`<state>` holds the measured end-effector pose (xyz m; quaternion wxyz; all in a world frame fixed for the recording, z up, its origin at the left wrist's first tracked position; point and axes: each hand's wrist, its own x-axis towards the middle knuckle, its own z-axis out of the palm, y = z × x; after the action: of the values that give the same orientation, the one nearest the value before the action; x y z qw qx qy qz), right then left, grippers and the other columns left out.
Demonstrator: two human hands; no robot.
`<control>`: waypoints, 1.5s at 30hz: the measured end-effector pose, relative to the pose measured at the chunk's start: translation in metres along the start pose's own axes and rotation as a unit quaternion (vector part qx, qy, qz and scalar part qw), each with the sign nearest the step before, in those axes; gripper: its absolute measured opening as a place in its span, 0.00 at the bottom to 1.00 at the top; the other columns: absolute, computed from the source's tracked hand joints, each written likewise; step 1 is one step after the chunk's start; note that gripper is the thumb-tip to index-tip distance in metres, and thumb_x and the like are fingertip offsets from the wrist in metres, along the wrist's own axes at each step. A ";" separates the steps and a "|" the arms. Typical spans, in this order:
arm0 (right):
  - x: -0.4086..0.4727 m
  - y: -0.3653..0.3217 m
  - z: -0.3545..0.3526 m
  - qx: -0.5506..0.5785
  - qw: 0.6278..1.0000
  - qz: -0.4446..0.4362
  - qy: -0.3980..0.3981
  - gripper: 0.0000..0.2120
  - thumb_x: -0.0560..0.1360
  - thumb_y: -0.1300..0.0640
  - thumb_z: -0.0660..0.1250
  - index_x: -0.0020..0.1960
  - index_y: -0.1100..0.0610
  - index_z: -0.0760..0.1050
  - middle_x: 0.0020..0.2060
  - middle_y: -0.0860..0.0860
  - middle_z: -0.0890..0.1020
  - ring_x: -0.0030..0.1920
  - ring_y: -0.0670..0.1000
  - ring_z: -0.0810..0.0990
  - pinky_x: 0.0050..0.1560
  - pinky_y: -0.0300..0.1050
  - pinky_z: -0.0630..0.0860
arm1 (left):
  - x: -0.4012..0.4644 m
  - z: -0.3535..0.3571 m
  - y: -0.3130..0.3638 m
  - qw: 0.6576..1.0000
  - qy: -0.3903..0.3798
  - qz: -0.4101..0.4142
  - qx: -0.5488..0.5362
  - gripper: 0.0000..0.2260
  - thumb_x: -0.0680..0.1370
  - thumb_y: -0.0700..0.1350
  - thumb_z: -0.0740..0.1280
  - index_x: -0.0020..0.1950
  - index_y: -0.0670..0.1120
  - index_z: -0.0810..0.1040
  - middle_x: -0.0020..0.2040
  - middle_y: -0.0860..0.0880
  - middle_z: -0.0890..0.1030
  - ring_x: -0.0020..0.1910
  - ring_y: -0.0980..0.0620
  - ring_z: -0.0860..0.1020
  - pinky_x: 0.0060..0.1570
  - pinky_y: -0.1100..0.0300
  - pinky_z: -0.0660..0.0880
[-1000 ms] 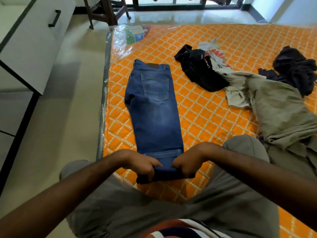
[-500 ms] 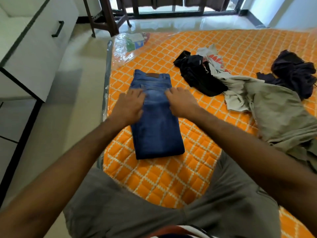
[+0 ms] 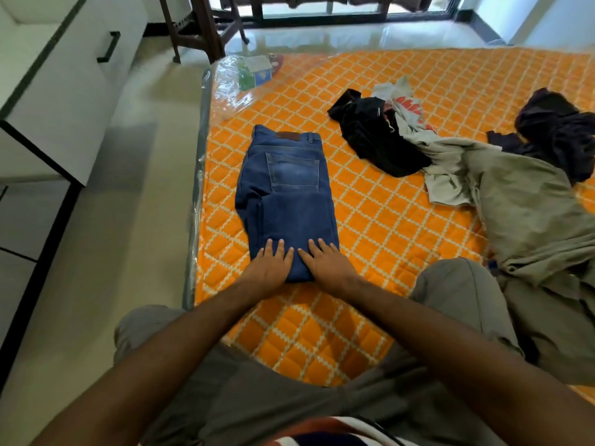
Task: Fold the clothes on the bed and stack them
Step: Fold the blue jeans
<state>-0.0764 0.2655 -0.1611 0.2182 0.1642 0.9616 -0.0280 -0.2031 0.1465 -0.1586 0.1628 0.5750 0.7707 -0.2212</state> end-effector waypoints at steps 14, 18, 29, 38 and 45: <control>-0.089 0.030 -0.145 0.219 0.909 -0.165 -0.313 0.22 0.72 0.68 0.69 0.66 0.59 0.76 0.58 0.54 0.82 0.56 0.55 0.80 0.54 0.53 0.79 | -0.084 -0.122 -0.027 0.865 -0.261 0.175 -0.391 0.12 0.74 0.34 0.68 0.56 0.36 0.80 0.47 0.45 0.82 0.43 0.53 0.80 0.39 0.61 0.74; -0.055 0.065 -0.188 0.213 0.956 -0.132 -0.151 0.21 0.72 0.68 0.69 0.64 0.58 0.76 0.57 0.54 0.82 0.55 0.55 0.80 0.52 0.52 0.78 | -0.060 -0.142 -0.073 0.863 -0.076 0.151 -0.476 0.16 0.70 0.42 0.69 0.57 0.43 0.80 0.49 0.49 0.83 0.46 0.56 0.81 0.46 0.60 0.77; -0.012 -0.013 0.019 0.176 0.984 0.040 0.004 0.47 0.74 0.26 0.52 0.81 0.47 0.34 0.80 0.57 0.35 0.80 0.63 0.35 0.75 0.73 0.40 | -0.015 -0.004 -0.064 0.777 0.051 -0.220 -0.587 0.40 0.67 0.75 0.68 0.56 0.40 0.77 0.59 0.42 0.80 0.55 0.44 0.80 0.51 0.53 0.77; 0.000 -0.010 -0.017 0.303 0.952 0.032 -0.020 0.40 0.78 0.46 0.62 0.80 0.37 0.39 0.81 0.62 0.44 0.79 0.68 0.40 0.73 0.75 0.36 | -0.007 -0.024 -0.042 0.617 0.039 -0.182 -0.765 0.18 0.73 0.45 0.77 0.61 0.41 0.80 0.49 0.45 0.85 0.47 0.45 0.84 0.45 0.53 0.79; -0.012 0.015 -0.088 0.784 0.611 0.107 0.020 0.37 0.75 0.35 0.69 0.75 0.52 0.61 0.69 0.52 0.76 0.64 0.53 0.77 0.48 0.45 0.77 | -0.001 -0.098 -0.019 0.642 0.111 0.031 -0.758 0.23 0.64 0.44 0.74 0.58 0.46 0.78 0.50 0.48 0.86 0.54 0.44 0.83 0.46 0.57 0.79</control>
<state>-0.0973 0.2873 -0.0760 -0.0122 0.3748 0.5523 -0.7445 -0.2209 0.1930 -0.0721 0.4620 0.2935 0.6627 0.5112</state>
